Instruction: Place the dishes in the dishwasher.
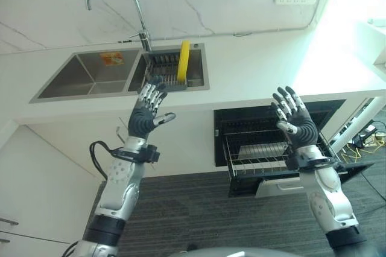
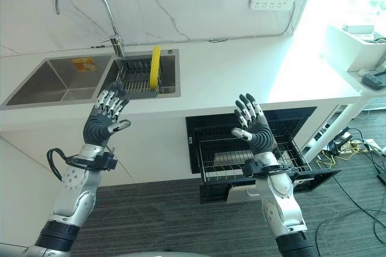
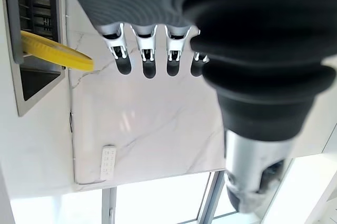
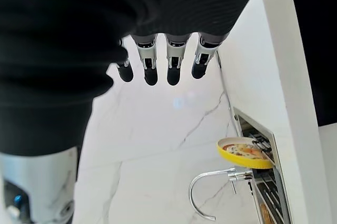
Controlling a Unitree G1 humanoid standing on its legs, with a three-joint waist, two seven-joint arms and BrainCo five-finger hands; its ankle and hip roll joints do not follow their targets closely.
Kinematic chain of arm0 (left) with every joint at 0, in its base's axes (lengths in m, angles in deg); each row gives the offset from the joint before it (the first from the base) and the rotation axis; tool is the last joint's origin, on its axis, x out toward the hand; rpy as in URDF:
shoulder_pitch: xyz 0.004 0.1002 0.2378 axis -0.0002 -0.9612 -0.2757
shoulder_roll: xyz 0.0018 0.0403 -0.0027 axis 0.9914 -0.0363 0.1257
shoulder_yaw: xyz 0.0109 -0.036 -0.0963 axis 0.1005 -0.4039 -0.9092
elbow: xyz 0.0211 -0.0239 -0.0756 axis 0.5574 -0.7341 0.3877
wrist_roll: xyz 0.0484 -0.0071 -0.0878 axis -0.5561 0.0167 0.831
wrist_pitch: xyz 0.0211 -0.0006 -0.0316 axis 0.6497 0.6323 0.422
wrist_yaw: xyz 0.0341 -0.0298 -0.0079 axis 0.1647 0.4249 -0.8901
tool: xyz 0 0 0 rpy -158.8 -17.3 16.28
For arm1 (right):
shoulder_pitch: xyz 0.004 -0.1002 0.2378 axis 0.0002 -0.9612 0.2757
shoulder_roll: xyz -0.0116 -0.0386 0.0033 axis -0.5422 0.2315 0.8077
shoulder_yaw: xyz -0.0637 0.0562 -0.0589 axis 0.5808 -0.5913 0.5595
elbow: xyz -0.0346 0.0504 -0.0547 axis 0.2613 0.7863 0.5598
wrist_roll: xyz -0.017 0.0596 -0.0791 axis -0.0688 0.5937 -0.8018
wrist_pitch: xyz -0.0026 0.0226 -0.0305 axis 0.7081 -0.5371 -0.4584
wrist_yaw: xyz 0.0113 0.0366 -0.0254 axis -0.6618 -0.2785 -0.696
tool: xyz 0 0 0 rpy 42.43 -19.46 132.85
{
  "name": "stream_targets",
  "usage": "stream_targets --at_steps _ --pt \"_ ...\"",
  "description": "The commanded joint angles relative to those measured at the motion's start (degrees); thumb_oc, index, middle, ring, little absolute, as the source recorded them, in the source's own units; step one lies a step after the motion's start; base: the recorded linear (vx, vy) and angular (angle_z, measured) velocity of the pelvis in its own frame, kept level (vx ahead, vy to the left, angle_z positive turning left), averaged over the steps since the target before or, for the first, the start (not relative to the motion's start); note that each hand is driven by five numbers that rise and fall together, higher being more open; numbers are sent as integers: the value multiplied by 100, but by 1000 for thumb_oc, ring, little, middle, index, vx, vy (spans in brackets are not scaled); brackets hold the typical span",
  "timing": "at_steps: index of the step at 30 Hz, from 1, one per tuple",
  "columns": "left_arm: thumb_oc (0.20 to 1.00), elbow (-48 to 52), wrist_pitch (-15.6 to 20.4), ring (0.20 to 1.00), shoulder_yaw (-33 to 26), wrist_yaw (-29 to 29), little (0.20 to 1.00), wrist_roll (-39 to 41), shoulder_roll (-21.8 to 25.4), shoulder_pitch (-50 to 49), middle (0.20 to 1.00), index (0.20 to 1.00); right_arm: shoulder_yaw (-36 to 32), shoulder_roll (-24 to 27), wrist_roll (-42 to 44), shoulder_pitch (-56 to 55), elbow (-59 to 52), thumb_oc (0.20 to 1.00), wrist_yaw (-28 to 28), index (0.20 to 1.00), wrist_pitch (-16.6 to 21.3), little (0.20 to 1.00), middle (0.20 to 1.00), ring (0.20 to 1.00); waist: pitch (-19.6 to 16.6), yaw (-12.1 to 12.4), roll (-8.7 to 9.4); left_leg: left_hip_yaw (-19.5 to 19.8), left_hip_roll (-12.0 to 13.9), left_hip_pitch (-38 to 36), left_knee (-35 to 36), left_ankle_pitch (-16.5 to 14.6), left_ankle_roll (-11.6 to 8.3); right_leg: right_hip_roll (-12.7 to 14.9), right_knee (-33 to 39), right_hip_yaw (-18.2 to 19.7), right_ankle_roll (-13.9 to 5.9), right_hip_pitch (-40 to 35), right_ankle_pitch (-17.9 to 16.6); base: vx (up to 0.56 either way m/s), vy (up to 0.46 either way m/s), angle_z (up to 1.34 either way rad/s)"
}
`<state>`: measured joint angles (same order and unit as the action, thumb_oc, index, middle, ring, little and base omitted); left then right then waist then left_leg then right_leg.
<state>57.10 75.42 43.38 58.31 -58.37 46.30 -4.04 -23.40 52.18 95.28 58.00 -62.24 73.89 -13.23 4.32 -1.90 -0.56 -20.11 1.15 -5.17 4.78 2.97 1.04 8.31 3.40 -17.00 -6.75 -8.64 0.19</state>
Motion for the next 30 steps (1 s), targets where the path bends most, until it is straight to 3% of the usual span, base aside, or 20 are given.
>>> stream_targets --at_steps 1,3,6,8,10,12,13,15,16,17,18,19,20,21,22,24,26,27,28,30 --pt "1000 187 284 1000 -268 -33 1000 -63 315 126 1000 1000 -277 66 -20 202 -373 1000 -3 1000 150 1000 1000 1000 -45 -99 224 499 349 101 -1288 -629 -451 -268 -657 638 198 443 134 -29 81 9" --pt "1000 166 353 1000 -197 27 1000 -81 343 239 1000 1000 -414 258 117 272 -295 1000 1 1000 239 1000 1000 1000 118 -152 259 469 804 430 -1705 -276 -691 -210 -837 614 250 532 151 -82 240 25" --pt "1000 3 417 1000 -71 183 1000 -283 286 430 1000 1000 -529 349 207 475 -108 1000 -1 1000 259 1000 1000 1000 217 -224 125 738 1484 402 -1345 316 -955 -77 -1080 668 194 628 285 -18 577 4" --pt "1000 -17 409 1000 -79 185 1000 -403 303 384 1000 1000 -636 420 159 482 -153 1000 8 1000 119 1000 1000 1000 164 -284 -55 871 1985 118 -621 824 -1144 223 -1310 773 5 719 420 78 987 -12" --pt "1000 -187 650 1000 -132 -58 1000 -353 342 332 1000 1000 -725 537 61 592 -120 1000 137 1000 104 1000 1000 1000 170 -390 -260 955 2385 -31 -324 877 -1456 801 -2013 1100 -369 1148 546 13 1220 -12" --pt "1000 -210 668 1000 -176 -179 1000 -270 398 348 1000 1000 -827 560 -28 667 -31 1000 148 1000 177 1000 1000 1000 232 -380 -234 1186 2182 236 -922 382 -1529 1214 -2049 1368 -603 1243 411 -56 740 23" --pt "1000 -161 595 1000 -278 -317 1000 -176 607 274 1000 1000 -940 518 -17 603 24 1000 146 1000 237 1000 1000 1000 243 -320 -145 1094 1835 348 -1271 -156 -1500 1785 -1599 1255 -811 1062 -339 -85 620 13" --pt "1000 -173 545 1000 -304 -386 1000 10 805 333 1000 1000 -1017 398 102 418 2 1000 -54 1000 299 1000 1000 1000 269 -250 -24 899 1548 484 -1590 -417 -1474 2314 -907 924 -825 1014 -1717 -129 492 -33" --pt "1000 -116 510 1000 -371 -367 1000 -32 817 293 1000 1000 -965 302 41 437 40 1000 -148 1000 317 1000 1000 1000 284 -170 -1 667 1484 363 -1478 -475 -1367 2381 -824 526 -825 1021 -1877 -218 760 -93" --pt "1000 -64 356 1000 -518 -354 1000 -67 830 345 1000 1000 -751 213 86 609 256 1000 -240 1000 415 1000 1000 1000 218 -49 64 377 994 137 -1017 -589 -874 1946 -1186 298 -788 1141 -1319 -170 693 -117" --pt "1000 -73 335 1000 -509 -350 1000 -76 823 379 1000 1000 -747 215 94 590 235 1000 -232 1000 414 1000 1000 1000 206 -50 75 394 928 142 -1003 -615 -826 1876 -1249 298 -756 1148 -1231 -197 829 -103" --pt "1000 -70 326 1000 -463 -197 1000 -202 742 490 1000 1000 -650 160 77 538 67 1000 -193 1000 375 1000 1000 1000 194 -2 112 387 629 82 -841 -666 -582 1587 -1775 39 -626 1283 -1050 -74 369 4" --pt "1000 -55 291 1000 -420 -119 1000 -248 711 553 1000 1000 -597 141 72 509 -7 1000 -150 1000 364 1000 1000 1000 195 -8 106 411 557 50 -738 -633 -520 1390 -1909 99 -547 1337 -868 -58 445 48" --pt "1000 -7 210 1000 -292 -28 1000 -296 604 662 1000 1000 -513 165 148 452 -122 1000 -68 1000 349 1000 1000 1000 161 -25 74 547 420 48 -602 -537 -406 653 -1936 160 -262 1201 -249 25 200 59" --pt "1000 8 172 1000 -198 14 1000 -353 550 721 1000 1000 -458 150 179 478 -92 1000 -43 1000 374 1000 1000 1000 136 -61 96 582 338 47 -585 -519 -344 233 -1842 283 -169 1123 -18 44 132 22" --pt "1000 -30 134 1000 -49 46 1000 -405 485 817 1000 1000 -391 131 201 443 -77 1000 -74 1000 413 1000 1000 1000 87 -166 166 655 186 57 -615 -521 -283 -328 -1435 632 -22 1024 74 95 -14 30" --pt "1000 11 101 1000 31 131 1000 -528 415 833 1000 1000 -268 53 156 493 46 1000 -112 1000 472 1000 1000 1000 66 -122 194 654 165 24 -560 -471 -277 -274 -1187 421 3 892 72 91 -81 38" --pt "1000 -54 160 1000 81 102 1000 -497 394 866 1000 1000 -226 94 214 498 108 1000 -85 1000 504 1000 1000 1000 34 -178 207 735 158 4 -541 -465 -288 -435 -944 793 81 842 93 49 -129 15" --pt "1000 51 115 1000 47 57 1000 -532 358 813 1000 1000 -254 100 248 489 97 1000 -105 1000 493 1000 1000 1000 10 -93 214 617 214 3 -521 -416 -323 -353 -838 431 67 721 69 66 -141 2" --pt "1000 97 141 1000 2 82 1000 -550 393 700 1000 1000 -278 79 260 442 -46 1000 -121 1000 416 1000 1000 1000 -40 -163 206 553 249 -29 -505 -420 -343 -474 -648 645 119 647 43 72 -111 1"
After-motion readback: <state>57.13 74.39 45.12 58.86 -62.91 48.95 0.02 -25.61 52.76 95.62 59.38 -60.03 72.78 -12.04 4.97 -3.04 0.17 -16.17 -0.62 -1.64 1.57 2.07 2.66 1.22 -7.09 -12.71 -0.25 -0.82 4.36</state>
